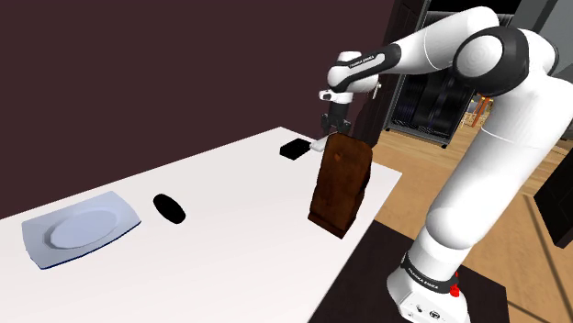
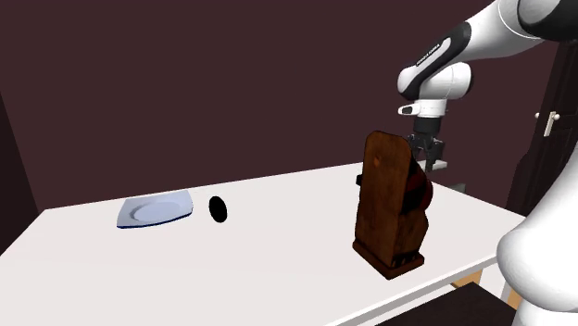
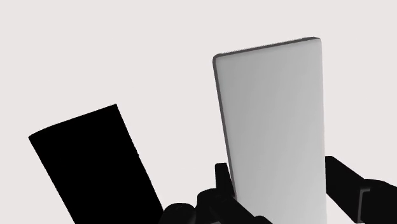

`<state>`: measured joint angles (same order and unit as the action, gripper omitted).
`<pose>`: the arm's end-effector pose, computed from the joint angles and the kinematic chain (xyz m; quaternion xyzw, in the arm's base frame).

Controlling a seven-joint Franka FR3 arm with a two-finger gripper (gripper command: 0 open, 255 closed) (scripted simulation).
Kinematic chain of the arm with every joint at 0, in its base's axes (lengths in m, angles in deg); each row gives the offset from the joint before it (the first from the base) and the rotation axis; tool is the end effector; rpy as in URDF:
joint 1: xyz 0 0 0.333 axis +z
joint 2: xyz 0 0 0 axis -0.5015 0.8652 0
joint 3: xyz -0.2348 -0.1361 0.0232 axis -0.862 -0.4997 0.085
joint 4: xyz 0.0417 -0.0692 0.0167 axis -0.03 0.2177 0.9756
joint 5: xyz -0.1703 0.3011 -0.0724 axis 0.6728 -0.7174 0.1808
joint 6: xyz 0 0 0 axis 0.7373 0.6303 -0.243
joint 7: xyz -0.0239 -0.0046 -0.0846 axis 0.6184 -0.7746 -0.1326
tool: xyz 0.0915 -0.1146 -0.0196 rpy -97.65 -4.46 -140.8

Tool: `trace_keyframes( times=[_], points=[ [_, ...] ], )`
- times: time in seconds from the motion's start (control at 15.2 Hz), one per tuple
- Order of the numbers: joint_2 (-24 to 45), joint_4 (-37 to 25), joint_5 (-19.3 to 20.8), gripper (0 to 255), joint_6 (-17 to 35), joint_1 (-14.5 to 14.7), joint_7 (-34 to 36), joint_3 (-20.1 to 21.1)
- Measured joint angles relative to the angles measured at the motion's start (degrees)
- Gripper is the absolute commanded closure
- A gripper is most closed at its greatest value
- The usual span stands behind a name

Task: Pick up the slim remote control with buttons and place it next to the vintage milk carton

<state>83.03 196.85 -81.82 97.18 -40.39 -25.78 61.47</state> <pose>0.4463 -0.2309 0.3777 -0.7686 -0.6397 0.0068 0.0061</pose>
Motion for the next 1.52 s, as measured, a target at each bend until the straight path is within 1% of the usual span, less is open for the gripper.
trace_keyframes(
  times=[0.26,0.4,0.46,0.73,1.52],
  points=[
    [3.3,-4.0,-1.0,255,-0.9,-2.5,-5.6,-2.6],
    [6.1,-7.4,-2.1,255,-1.5,-3.9,-8.6,-3.8],
    [6.6,-7.8,-2.3,255,-1.5,-4.5,-9.8,-4.3],
    [7.8,-6.8,-2.8,255,0.6,-5.1,-11.0,-4.7],
    [11.8,-2.1,-4.7,255,9.0,-5.3,-12.1,-4.4]
  ],
)
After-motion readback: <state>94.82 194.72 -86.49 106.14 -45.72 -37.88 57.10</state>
